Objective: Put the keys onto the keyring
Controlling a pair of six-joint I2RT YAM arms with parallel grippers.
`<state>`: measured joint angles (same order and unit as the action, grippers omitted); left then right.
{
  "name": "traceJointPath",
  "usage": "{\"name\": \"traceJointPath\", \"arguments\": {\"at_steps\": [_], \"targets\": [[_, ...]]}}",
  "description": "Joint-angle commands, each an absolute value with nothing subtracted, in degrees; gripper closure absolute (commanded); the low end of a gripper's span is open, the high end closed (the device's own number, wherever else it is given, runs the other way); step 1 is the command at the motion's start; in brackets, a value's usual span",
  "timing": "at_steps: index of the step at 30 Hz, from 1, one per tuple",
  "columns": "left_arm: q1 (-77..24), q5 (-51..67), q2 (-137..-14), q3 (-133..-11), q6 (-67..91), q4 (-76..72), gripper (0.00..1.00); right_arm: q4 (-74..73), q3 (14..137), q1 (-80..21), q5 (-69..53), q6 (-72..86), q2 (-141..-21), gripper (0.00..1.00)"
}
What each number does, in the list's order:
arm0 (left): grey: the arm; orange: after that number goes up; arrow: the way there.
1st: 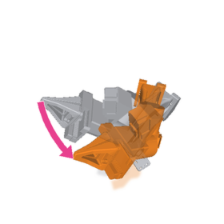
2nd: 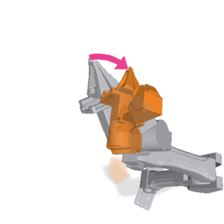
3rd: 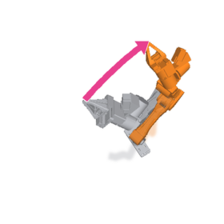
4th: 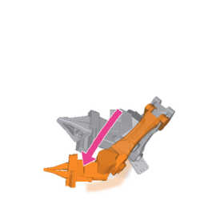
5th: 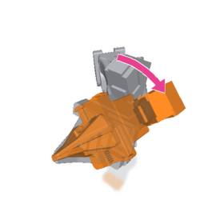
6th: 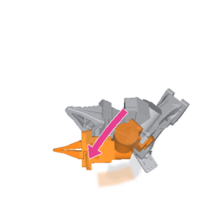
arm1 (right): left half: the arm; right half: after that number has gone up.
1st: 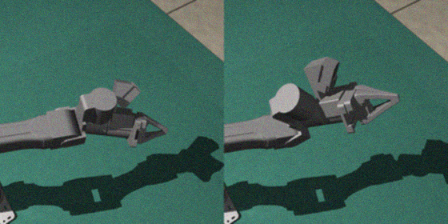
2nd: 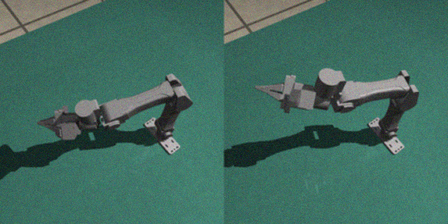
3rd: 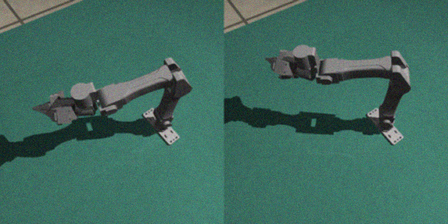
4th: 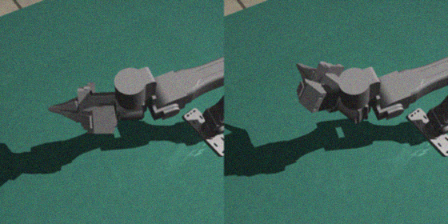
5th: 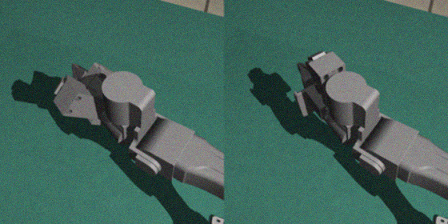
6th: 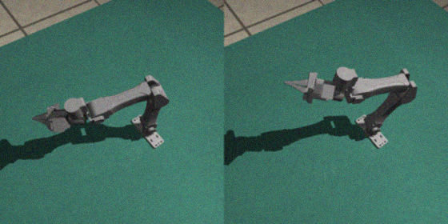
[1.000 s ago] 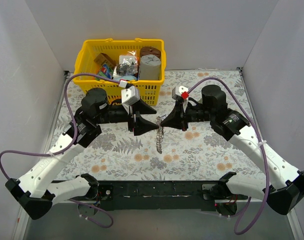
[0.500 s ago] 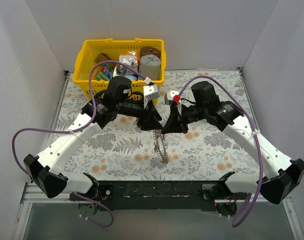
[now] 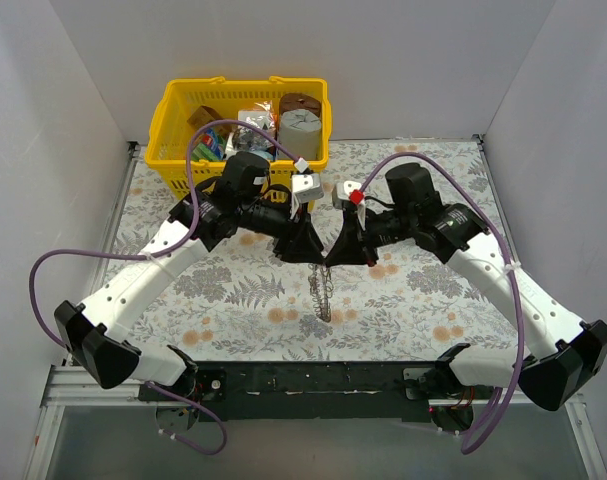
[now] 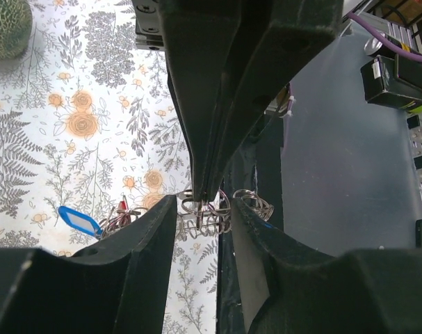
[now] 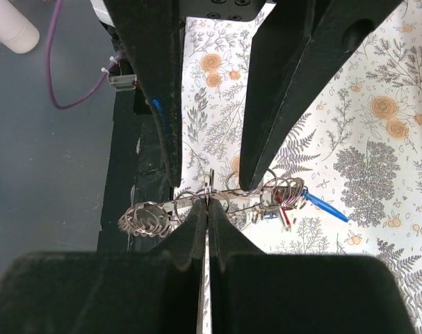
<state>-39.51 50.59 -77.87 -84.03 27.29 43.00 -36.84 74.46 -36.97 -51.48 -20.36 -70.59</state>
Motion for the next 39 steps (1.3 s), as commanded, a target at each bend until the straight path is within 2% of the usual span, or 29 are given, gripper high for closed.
{"name": "traceJointPath", "arguments": {"at_steps": [1,5,14,17,19,20,27,32,34,37,38,39], "targets": [[-39.7,52.3,-78.6,-86.6,26.2,46.1,0.66,-32.5,73.4,-36.1,-53.4,-19.6,-67.9,0.99],[-39.8,52.4,-78.7,-86.3,26.4,45.8,0.73,-31.4,72.6,-36.0,-53.8,-18.9,-67.7,0.99],[-40.9,50.5,-79.5,-85.5,26.2,45.4,0.73,-29.5,72.0,-35.9,-54.8,-17.4,-67.3,0.99],[-41.2,50.2,-79.8,-85.4,26.3,44.8,0.85,-29.3,71.6,-35.9,-54.8,-17.3,-67.2,0.99],[-41.2,49.8,-80.0,-85.4,26.2,44.8,0.98,-29.1,71.4,-35.9,-54.8,-17.3,-67.1,0.99],[-41.2,49.4,-80.0,-85.4,26.3,44.8,1.0,-29.1,71.4,-35.9,-54.8,-17.2,-67.1,0.99],[-41.3,47.4,-77.8,-83.5,27.2,42.8,1.0,-26.8,70.5,-35.9,-53.2,-15.6,-65.7,0.99],[-41.3,46.8,-71.7,-76.1,34.6,28.6,1.0,-20.5,69.1,-35.4,-44.7,-8.5,-63.1,0.99],[-41.3,45.2,-67.9,-70.7,38.0,18.8,1.0,-19.3,68.8,-34.9,-42.6,-6.8,-61.4,0.94],[-41.3,42.7,-63.9,-65.5,43.2,8.6,1.0,-15.7,67.2,-33.2,-41.4,-4.1,-58.6,0.72],[-41.3,42.2,-63.1,-64.3,44.2,6.4,1.0,-14.9,66.6,-32.2,-42.1,-3.5,-58.0,0.58],[-41.3,41.8,-62.3,-63.1,46.2,4.2,1.0,-13.3,65.9,-31.6,-42.4,-2.4,-57.5,0.51]]}}
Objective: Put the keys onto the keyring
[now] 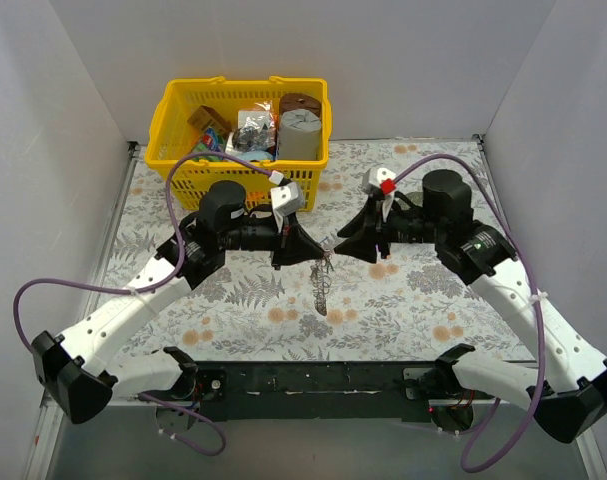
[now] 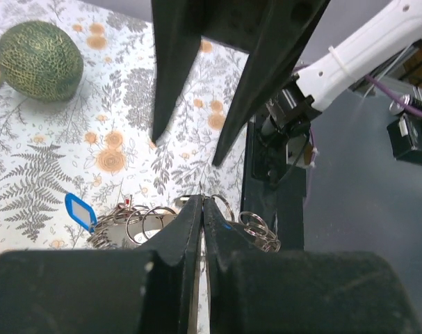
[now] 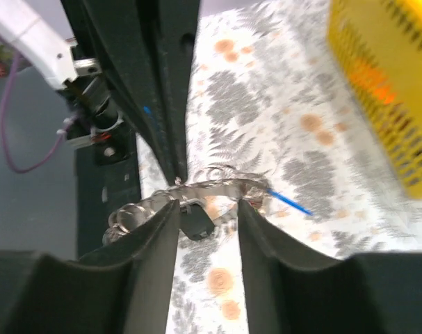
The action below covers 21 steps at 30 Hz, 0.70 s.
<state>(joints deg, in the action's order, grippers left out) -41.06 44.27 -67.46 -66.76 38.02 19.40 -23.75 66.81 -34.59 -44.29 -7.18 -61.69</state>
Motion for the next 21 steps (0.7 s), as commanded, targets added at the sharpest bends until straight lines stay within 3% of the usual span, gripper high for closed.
{"name": "traceJointPath", "arguments": {"at_steps": [1,3,10,15,21], "targets": [[-41.3,41.4,-61.4,-60.6,47.0,0.3,1.0,-12.6,65.7,-31.1,-43.1,-1.8,-56.8,0.46],[-41.3,41.3,-59.1,-57.8,50.1,-5.8,1.0,-11.4,65.2,-30.0,-45.2,-0.4,-56.6,0.38],[-41.3,41.8,-55.6,-48.6,56.9,-25.8,1.0,-2.7,62.8,-29.7,-53.3,5.3,-56.3,0.34],[-41.3,41.2,-56.0,-45.9,59.9,-33.9,1.0,-0.6,61.6,-29.7,-56.2,7.0,-56.4,0.35],[-41.3,42.0,-56.8,-46.4,60.4,-34.7,1.0,2.2,60.8,-29.7,-59.1,8.5,-57.4,0.44]]}}
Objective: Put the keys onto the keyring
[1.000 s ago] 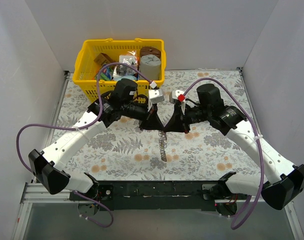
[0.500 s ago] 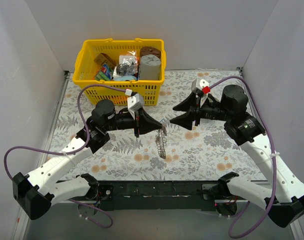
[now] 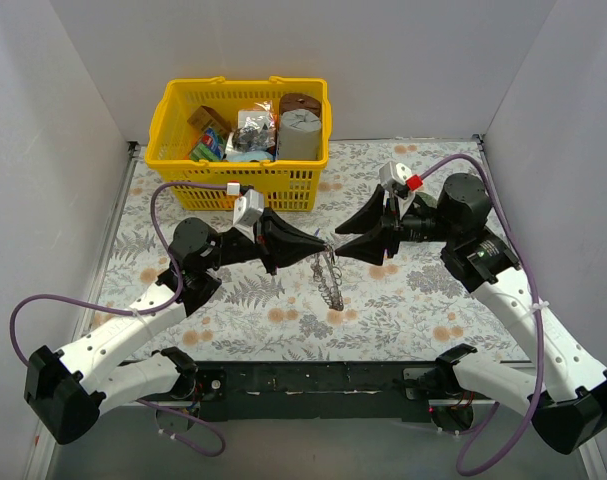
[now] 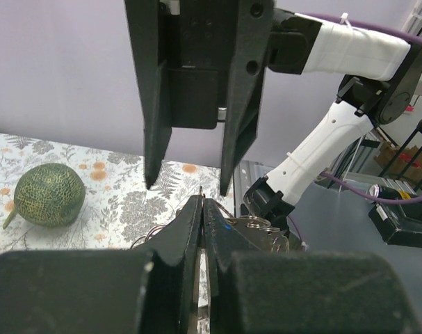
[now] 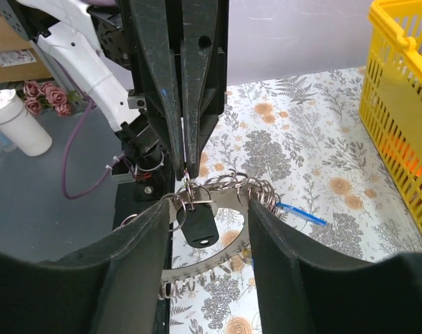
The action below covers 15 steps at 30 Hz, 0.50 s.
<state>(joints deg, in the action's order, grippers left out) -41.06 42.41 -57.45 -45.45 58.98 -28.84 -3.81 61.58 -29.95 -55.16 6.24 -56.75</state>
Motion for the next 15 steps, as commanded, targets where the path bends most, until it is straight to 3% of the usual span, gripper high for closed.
{"name": "traceJointPath", "arguments": {"at_steps": [1,4,15], "targets": [[-41.3,42.1,-57.0,-46.5,60.3,-34.6,1.0,2.7,60.6,-29.8,-59.4,9.0,-57.4,0.52],[-41.3,42.1,-57.0,-46.7,60.4,-34.5,1.0,4.9,59.7,-29.8,-60.2,10.3,-57.6,0.64],[-41.3,42.9,-57.6,-47.3,60.1,-33.1,1.0,7.8,58.8,-29.9,-60.5,12.0,-57.4,0.8]]}}
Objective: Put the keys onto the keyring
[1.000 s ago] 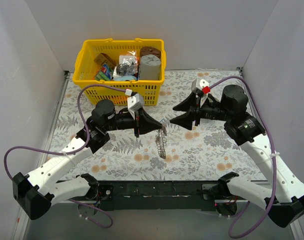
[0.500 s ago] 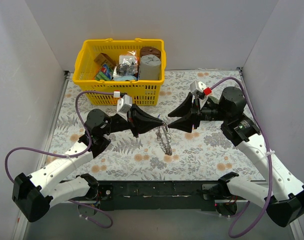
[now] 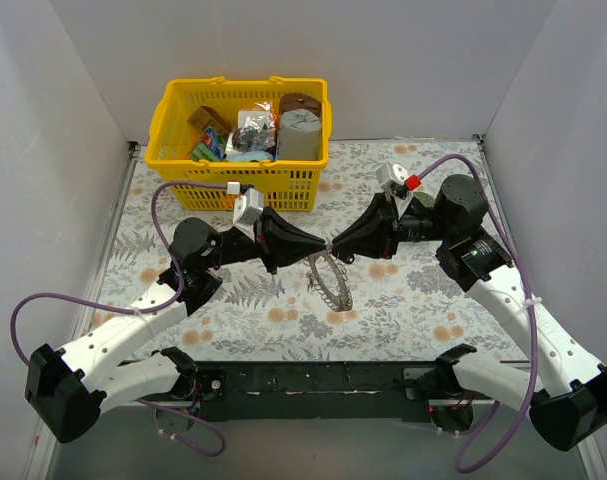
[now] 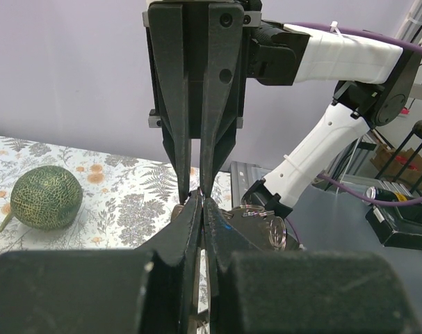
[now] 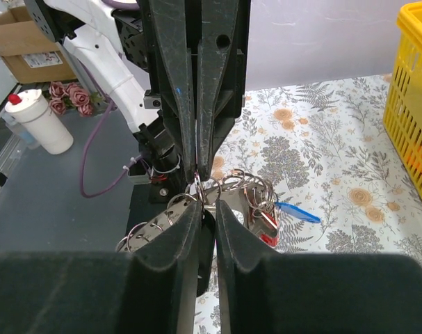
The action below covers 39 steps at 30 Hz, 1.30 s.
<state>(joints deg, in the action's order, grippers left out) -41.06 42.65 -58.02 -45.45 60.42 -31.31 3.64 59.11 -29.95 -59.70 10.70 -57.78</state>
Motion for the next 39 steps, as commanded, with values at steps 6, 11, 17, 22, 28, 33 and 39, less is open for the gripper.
{"name": "traceJointPath", "arguments": {"at_steps": [6,11,17,22,28,33,39], "targets": [[-41.3,43.0,-57.7,-47.6,59.5,-32.2,1.0,8.4,58.4,-29.9,-60.3,12.4,-57.3,0.99],[-41.3,42.9,-57.1,-47.9,59.1,-31.8,1.0,7.6,57.3,-29.9,-59.8,11.6,-57.1,0.99],[-41.3,42.8,-56.6,-48.1,58.9,-32.1,1.0,6.5,55.4,-29.9,-59.2,10.0,-56.7,0.99],[-41.3,43.0,-56.4,-48.0,59.2,-32.9,1.0,7.0,53.5,-29.9,-58.9,9.8,-56.3,0.99],[-41.3,43.5,-56.3,-47.7,60.0,-34.1,1.0,7.4,52.2,-29.9,-58.9,9.8,-57.0,0.99],[-41.3,43.2,-56.1,-47.7,59.6,-33.3,1.0,6.5,52.4,-29.9,-57.4,9.1,-55.8,0.99],[-41.3,42.8,-55.6,-47.2,58.4,-31.1,1.0,4.0,55.7,-29.8,-54.8,7.8,-54.7,0.62]]}}
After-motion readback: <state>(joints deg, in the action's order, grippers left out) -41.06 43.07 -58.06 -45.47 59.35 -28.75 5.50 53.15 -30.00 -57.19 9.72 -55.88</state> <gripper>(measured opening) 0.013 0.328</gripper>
